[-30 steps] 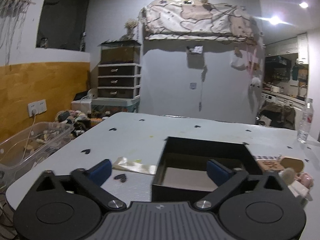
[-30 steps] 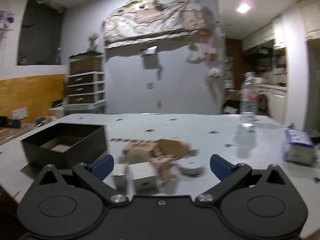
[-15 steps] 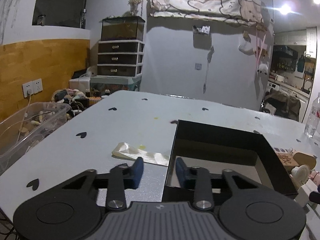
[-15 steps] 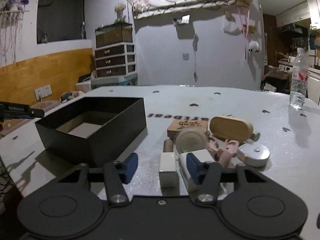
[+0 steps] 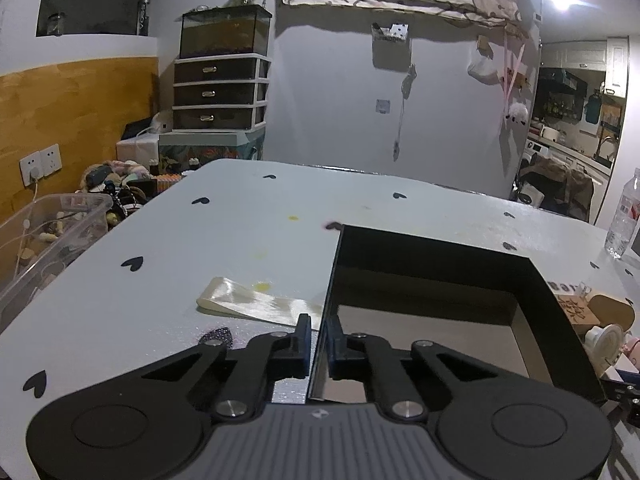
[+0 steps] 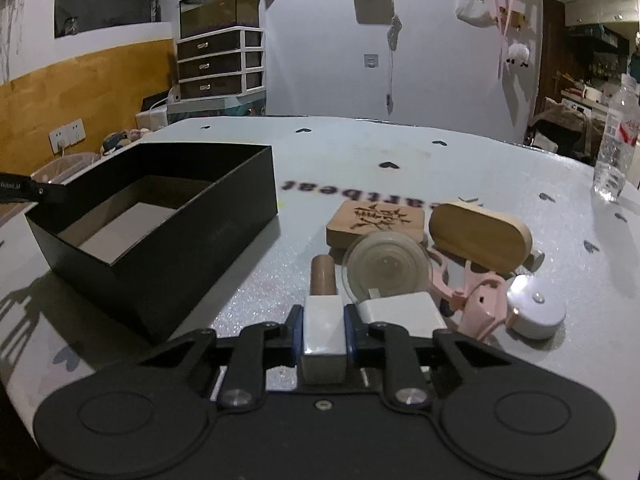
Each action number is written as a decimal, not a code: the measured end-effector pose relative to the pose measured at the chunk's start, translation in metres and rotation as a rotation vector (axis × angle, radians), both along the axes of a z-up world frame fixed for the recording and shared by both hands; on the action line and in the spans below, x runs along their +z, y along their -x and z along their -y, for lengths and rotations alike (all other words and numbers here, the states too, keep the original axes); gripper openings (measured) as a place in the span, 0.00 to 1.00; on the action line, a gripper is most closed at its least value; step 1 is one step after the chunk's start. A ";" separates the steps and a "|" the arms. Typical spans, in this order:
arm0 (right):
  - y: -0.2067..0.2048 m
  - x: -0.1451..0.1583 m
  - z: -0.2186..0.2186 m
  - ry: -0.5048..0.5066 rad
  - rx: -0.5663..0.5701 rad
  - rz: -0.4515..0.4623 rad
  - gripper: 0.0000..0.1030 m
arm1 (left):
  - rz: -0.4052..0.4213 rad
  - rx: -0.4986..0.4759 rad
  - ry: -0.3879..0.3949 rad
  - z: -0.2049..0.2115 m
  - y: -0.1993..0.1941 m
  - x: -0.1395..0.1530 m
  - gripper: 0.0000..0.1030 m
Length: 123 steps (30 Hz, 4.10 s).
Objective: Organize rigid objects
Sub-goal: 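Carry the white cube into the black box and open the right gripper, then grasp the larger white cube with the right gripper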
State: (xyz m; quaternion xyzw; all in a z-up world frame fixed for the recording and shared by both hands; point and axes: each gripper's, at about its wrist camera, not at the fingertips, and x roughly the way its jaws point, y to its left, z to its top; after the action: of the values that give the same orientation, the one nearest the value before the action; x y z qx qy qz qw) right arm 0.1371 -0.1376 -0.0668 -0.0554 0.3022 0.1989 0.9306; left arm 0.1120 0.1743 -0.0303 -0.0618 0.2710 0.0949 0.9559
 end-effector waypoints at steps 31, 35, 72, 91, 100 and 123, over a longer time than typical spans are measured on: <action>-0.083 0.063 -0.149 0.076 0.546 -0.076 0.21 | 0.005 -0.042 -0.019 -0.002 -0.009 -0.005 0.05; -0.095 0.053 -0.183 0.206 0.636 -0.071 0.21 | 0.001 -0.056 -0.020 -0.004 -0.011 -0.006 0.04; -0.065 0.114 -0.111 0.086 0.544 0.112 0.91 | -0.015 -0.047 0.038 -0.012 -0.019 -0.008 0.04; 0.000 0.048 0.030 -0.082 0.087 0.089 0.91 | 0.003 -0.018 0.022 -0.004 -0.014 -0.008 0.04; -0.008 0.012 0.049 -0.080 0.051 0.005 0.62 | 0.014 -0.014 0.030 -0.005 -0.012 -0.009 0.04; -0.001 0.037 0.030 -0.104 0.147 0.006 0.46 | 0.015 -0.017 0.037 -0.003 -0.013 -0.012 0.04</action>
State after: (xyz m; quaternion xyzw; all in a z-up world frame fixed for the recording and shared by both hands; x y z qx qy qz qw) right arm 0.1376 -0.1680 -0.0299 -0.0298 0.2837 0.2821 0.9160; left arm 0.1254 0.1776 -0.0426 -0.0780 0.2660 0.0812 0.9574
